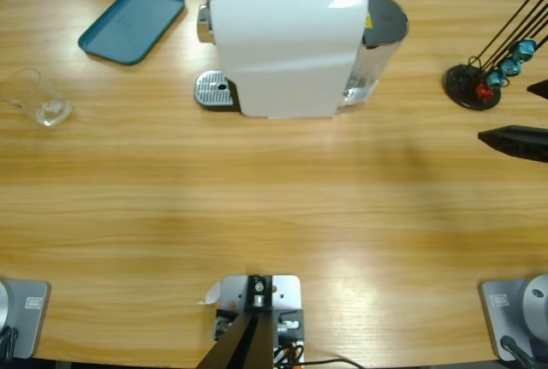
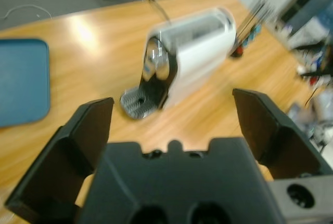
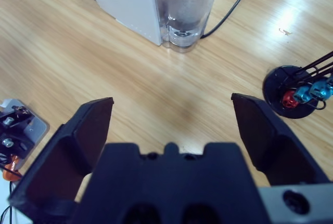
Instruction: Pour coffee
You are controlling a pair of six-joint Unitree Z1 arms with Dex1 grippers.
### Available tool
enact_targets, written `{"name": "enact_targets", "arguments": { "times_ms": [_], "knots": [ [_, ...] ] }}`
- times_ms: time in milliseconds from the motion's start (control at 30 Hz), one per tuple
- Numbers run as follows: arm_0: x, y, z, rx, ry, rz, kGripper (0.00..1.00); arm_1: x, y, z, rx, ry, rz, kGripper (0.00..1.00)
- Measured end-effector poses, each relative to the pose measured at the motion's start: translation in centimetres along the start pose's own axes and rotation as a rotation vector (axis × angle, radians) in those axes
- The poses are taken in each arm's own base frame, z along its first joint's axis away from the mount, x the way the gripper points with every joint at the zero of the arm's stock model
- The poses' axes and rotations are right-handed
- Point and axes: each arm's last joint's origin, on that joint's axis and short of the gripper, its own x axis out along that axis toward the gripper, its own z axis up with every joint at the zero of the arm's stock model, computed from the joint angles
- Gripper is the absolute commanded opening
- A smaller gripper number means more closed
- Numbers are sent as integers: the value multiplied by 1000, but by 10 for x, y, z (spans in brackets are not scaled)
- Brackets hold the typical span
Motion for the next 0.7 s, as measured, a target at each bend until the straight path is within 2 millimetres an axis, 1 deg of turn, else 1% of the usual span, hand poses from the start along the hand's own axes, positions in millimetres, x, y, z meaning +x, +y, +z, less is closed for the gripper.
{"name": "enact_targets", "arguments": {
  "times_ms": [100, 167, 200, 333, 467, 567, 600, 667, 700],
  "knots": [
    [28, 1, 37, -113, 8, -29, 1000, 3, 0, 1, 0, 12, 0, 1000],
    [48, 4, 52, -211, 32, -45, 1000, 4, 0, 1, 1, 18, 0, 1000],
    [60, 7, 55, -261, 51, -47, 1000, 5, 0, 1, 1, 19, 0, 1000],
    [100, 21, 53, -394, 125, -51, 1000, 5, 0, 1, 1, 20, 0, 1000],
    [134, 32, 45, -441, 195, -106, 973, 5, 0, 1, 1, 20, 0, 1000],
    [152, 38, 38, -473, 249, -136, 965, 5, 0, 1, 1, 20, -2, 1000],
    [156, 39, 35, -480, 262, -142, 937, 5, -1, 1, 2, 20, -5, 1000],
    [163, 42, 33, -487, 274, -147, 920, 5, -1, 1, 3, 20, -7, 1000],
    [166, 43, 33, -486, 272, -148, 881, 5, -1, 1, 3, 20, -7, 1000]
  ]
}}
